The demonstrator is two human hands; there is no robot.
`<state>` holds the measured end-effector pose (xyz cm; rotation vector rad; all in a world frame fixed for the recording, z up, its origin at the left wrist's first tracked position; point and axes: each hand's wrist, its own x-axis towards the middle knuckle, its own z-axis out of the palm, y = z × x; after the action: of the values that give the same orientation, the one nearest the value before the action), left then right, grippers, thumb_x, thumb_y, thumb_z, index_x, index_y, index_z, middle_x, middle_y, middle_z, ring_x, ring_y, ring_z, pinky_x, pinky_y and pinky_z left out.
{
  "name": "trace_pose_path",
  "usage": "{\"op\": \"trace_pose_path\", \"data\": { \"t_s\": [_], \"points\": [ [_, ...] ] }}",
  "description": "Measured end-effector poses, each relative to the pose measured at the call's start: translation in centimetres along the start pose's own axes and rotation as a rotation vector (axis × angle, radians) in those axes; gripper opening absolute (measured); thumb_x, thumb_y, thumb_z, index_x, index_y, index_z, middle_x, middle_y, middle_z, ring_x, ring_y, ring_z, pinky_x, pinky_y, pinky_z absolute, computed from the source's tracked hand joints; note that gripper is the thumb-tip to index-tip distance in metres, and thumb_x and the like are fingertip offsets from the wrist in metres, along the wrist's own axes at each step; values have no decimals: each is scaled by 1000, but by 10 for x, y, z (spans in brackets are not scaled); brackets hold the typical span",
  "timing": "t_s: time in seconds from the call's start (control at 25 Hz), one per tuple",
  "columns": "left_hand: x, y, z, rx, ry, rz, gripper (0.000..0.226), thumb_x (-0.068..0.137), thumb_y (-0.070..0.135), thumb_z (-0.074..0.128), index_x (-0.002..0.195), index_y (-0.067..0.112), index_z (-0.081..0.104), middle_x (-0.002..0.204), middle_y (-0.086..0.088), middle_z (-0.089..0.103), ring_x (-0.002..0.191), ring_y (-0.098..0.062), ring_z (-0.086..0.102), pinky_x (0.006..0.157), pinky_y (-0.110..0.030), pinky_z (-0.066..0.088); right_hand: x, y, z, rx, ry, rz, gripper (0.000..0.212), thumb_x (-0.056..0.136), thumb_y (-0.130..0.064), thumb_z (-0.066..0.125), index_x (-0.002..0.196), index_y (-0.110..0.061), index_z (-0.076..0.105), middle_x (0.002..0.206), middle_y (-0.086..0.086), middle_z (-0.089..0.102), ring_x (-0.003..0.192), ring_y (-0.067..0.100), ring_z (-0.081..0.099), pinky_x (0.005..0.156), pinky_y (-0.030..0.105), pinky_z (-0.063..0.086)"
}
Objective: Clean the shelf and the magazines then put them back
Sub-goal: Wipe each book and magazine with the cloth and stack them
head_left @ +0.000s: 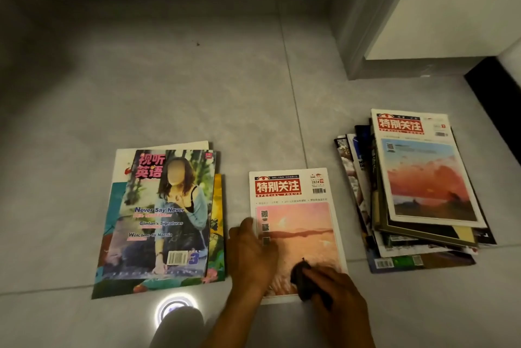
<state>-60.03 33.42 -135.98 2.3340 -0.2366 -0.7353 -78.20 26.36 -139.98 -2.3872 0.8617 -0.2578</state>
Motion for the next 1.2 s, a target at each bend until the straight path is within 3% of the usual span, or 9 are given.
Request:
{"op": "trace_pose_path", "data": {
  "t_s": [0.12,0.32,0.44,0.56,0.72,0.84,0.96,1.08,1.2],
  "points": [
    [-1,-12,2,-241,-163,-194,34,79,21,74,106,29,54,110,4,63,94,-12,61,84,-35,57,26,-31,-4,444,-98,433,33,92,-15,63,111,-41,65,114,-12,66,102,6,62,91,21,51],
    [-32,-2,13,-225,101,-164,48,79,29,73,120,26,49,115,5,56,102,-19,58,85,-35,54,49,-49,-25,823,-43,670,31,92,-3,59,112,-26,66,107,-8,66,96,5,61,73,13,51],
    [-32,-3,8,-462,-219,-292,35,77,8,74,110,17,66,101,1,72,89,-22,70,85,-43,57,50,-35,-35,1158,38,901,26,92,-2,54,109,-17,68,111,10,69,99,29,64,87,45,53],
    [-51,0,12,-251,-454,-122,42,76,24,80,114,29,62,108,7,68,99,-16,65,86,-32,57,55,-32,-46,1420,43,1038,31,92,-5,48,118,-9,64,114,22,66,104,43,61,89,56,50],
    [-65,3,-1,-366,-78,112,8,86,30,70,93,29,68,94,11,72,88,-9,68,78,-29,58,67,-51,-78,1236,131,712,33,97,-4,47,109,-25,70,116,7,67,102,29,66,78,46,58],
    [-50,26,-26,-457,111,340,22,90,45,60,95,27,73,85,15,71,78,-1,67,68,-19,56,78,-94,-98,574,218,-63,32,102,-16,39,125,-30,57,133,-4,53,123,8,50,101,24,45],
    [-50,55,-45,-523,180,486,19,87,42,55,72,33,64,65,19,63,58,1,57,54,-8,42,87,-122,-88,-14,203,-543,36,103,-25,30,136,-24,44,136,-2,51,129,13,42,111,28,29],
    [-51,66,-65,-582,156,488,20,91,20,64,90,40,66,84,31,68,83,5,65,68,-5,47,119,-102,-113,-25,176,-446,37,92,-21,35,126,-29,49,124,5,61,120,20,51,104,47,38],
    [-49,72,-80,-576,191,566,30,90,7,63,99,36,68,95,29,69,95,5,64,76,-5,46,140,-65,-154,27,221,-155,29,93,-23,37,112,-26,57,111,11,65,107,32,60,96,27,40]
  ]
}}
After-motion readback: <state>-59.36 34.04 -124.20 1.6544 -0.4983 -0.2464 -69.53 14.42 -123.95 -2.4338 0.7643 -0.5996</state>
